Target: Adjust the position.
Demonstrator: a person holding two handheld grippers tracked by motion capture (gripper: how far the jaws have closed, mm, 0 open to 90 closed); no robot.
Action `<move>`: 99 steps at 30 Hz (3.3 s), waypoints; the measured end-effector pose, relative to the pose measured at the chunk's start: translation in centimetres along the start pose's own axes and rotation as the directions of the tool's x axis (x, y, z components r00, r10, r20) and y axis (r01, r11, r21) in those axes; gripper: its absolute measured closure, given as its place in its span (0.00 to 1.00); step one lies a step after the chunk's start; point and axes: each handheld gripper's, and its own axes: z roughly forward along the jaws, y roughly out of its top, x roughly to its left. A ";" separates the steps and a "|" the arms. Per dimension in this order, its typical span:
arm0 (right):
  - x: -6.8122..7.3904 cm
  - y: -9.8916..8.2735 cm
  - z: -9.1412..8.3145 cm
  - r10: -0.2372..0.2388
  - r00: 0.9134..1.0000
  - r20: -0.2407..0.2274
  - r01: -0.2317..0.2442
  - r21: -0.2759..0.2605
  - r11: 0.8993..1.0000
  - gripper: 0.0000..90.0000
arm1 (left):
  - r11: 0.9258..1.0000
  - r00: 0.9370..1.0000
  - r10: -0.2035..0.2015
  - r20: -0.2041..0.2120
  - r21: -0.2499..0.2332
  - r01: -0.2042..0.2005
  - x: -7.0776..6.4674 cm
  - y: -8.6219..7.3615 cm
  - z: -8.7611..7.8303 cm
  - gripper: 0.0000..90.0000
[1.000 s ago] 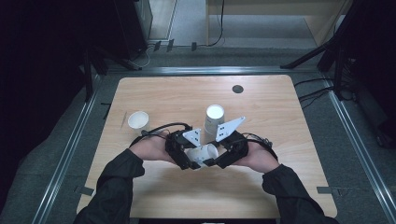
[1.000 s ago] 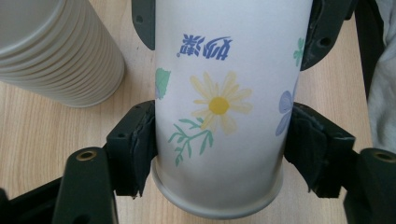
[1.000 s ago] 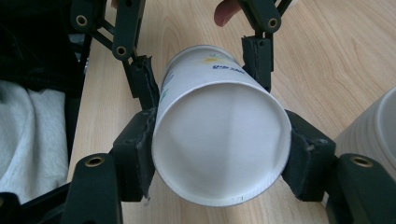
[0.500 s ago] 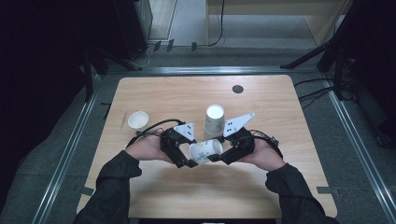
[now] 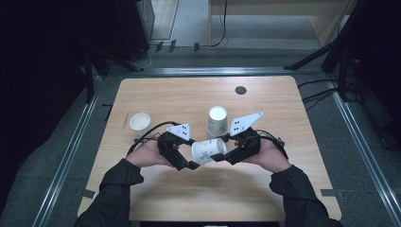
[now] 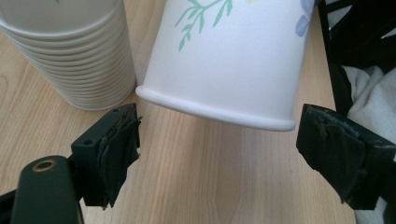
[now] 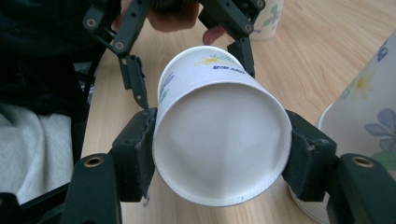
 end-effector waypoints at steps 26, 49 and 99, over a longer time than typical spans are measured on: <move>0.0 0.2 0.5 0.014 0.999 -0.031 -0.015 -0.019 1.000 0.40 | 0.998 1.000 0.012 0.019 -0.060 -0.011 0.1 -0.1 0.1 0.31; -0.2 -0.4 0.6 0.013 1.000 0.015 -0.014 0.011 1.000 0.30 | 0.999 0.997 0.039 -0.063 0.040 -0.037 0.2 0.9 -2.5 0.32; 0.0 -0.5 1.3 0.007 1.000 0.005 -0.007 0.043 0.999 0.38 | 0.988 0.997 0.070 -0.044 0.142 -0.064 -0.4 2.0 0.2 0.18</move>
